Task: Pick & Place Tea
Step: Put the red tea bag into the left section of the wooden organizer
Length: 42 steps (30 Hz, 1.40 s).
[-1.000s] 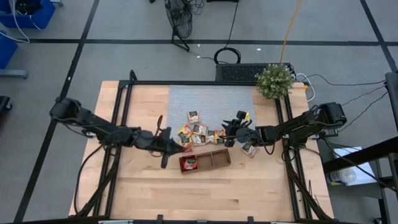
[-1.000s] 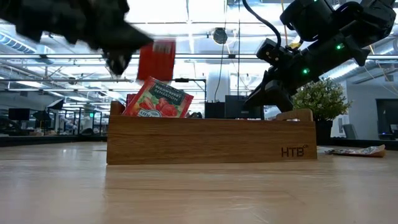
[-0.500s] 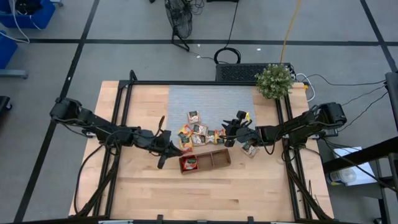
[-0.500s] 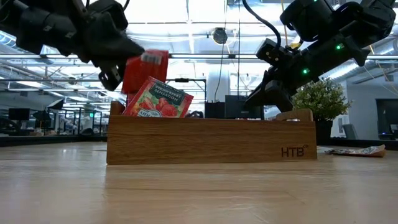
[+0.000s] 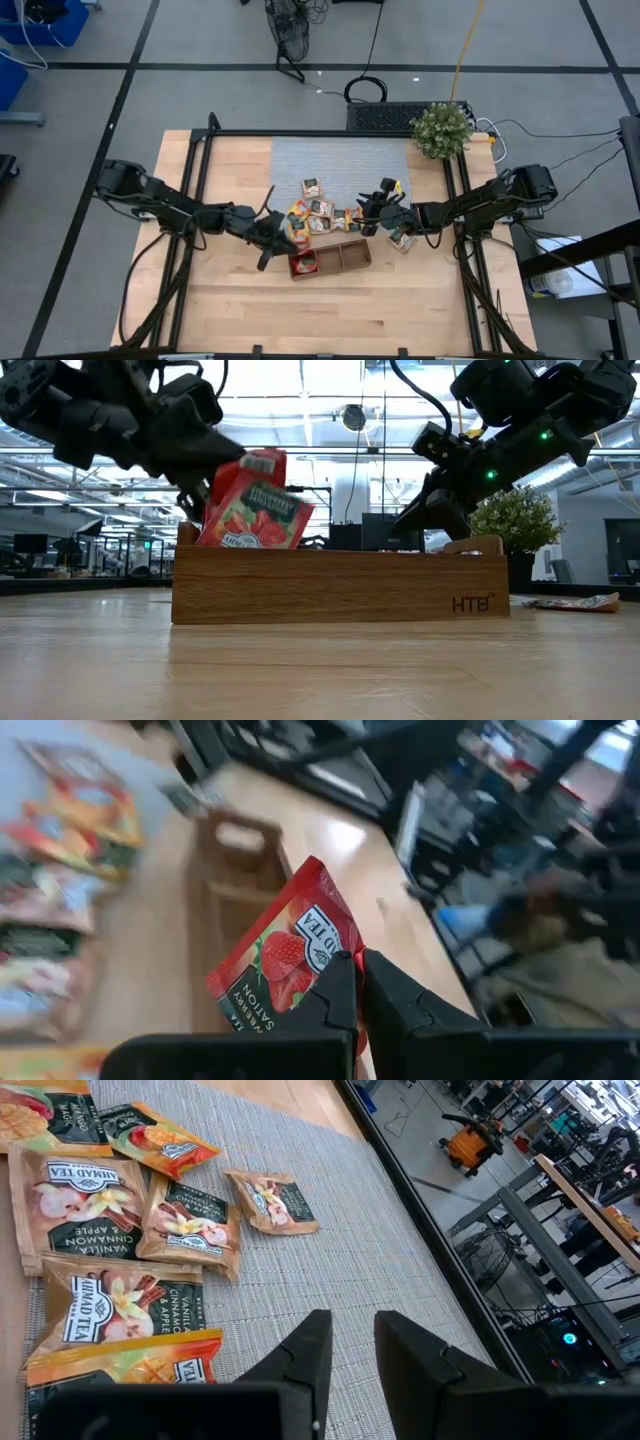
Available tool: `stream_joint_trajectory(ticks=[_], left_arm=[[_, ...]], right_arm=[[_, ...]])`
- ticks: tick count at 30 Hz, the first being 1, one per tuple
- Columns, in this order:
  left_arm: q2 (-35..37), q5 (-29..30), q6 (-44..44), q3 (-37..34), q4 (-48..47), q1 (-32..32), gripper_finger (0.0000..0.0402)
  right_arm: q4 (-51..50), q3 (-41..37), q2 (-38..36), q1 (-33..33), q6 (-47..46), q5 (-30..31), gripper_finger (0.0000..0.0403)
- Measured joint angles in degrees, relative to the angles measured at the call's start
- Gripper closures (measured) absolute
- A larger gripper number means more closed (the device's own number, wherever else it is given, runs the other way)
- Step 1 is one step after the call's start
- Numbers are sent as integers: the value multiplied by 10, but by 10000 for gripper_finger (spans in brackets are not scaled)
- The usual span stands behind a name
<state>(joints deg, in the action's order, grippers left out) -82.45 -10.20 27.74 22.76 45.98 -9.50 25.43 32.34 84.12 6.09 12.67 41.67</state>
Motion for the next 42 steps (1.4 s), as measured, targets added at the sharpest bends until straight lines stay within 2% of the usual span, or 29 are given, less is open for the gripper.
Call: stream_joint_trajectory(ticks=[9,25,29,36,42], left_arm=[[1,-52,24,0,11,0,393],[-2,-48,-13,0,-10,8,394],[-23,-45,-6,0,-12,12,394],[-99,-63,4,1,77,21,394],[-139,-72,28,0,80,24,394]], right_arm=[[0,0,0,0,2,0,332],[0,0,0,0,1,0,332],[0,0,0,0,1,0,332],[0,0,0,0,2,0,332],[0,0,0,0,1,0,332]])
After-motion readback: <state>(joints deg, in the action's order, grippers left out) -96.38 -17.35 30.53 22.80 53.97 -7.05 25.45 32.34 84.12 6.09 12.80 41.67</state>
